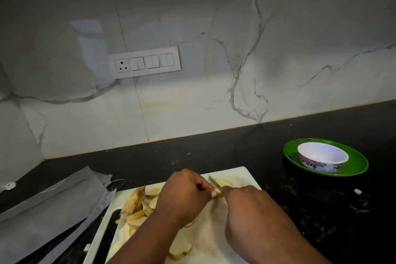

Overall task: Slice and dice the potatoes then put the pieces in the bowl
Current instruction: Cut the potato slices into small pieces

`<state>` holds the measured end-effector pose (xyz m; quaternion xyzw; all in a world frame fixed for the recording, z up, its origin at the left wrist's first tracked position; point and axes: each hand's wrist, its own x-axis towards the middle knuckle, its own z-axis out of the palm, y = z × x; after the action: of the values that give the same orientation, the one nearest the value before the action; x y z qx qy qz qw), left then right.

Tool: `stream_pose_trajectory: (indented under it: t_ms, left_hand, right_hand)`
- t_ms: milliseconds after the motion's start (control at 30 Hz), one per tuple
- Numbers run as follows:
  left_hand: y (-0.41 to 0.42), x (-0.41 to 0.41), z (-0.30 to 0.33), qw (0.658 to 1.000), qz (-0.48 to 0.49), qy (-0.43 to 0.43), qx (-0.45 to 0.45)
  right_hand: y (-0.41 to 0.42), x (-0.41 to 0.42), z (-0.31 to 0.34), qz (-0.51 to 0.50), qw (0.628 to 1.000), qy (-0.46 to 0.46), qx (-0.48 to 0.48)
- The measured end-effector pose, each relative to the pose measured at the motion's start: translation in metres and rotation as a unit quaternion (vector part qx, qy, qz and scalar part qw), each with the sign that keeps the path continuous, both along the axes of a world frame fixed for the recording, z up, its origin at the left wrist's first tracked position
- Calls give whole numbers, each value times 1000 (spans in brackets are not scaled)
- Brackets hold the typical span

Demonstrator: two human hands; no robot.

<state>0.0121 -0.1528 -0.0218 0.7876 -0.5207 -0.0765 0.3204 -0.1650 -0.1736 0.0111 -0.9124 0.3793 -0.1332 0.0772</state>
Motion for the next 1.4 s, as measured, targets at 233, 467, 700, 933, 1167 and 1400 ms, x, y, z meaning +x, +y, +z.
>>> stream_pose_trajectory:
  t_ms: [233,467,700,933,1167,1400]
  left_hand:
    - [-3,2,-1,1000,-1,-10,4]
    - [0,4,-1,1000,0,0,7]
    - [1,2,1,999,26,21,-1]
    - [0,3,1,1000,13,20,3]
    - [0,5,-1,1000,9,9,-8]
    - [0,3,-1,1000,20,3,-6]
  right_hand:
    - [4,-11,-11,5,996,81,30]
    - [23,-47,-6,-7,991,109,78]
    - [13,-28,6,-12,998,54,24]
    - [2,-2,1,8,999,36,26]
    - [-2,3,-20,7,1000,15,14]
    - [4,-11,-20,10,1000,14,3]
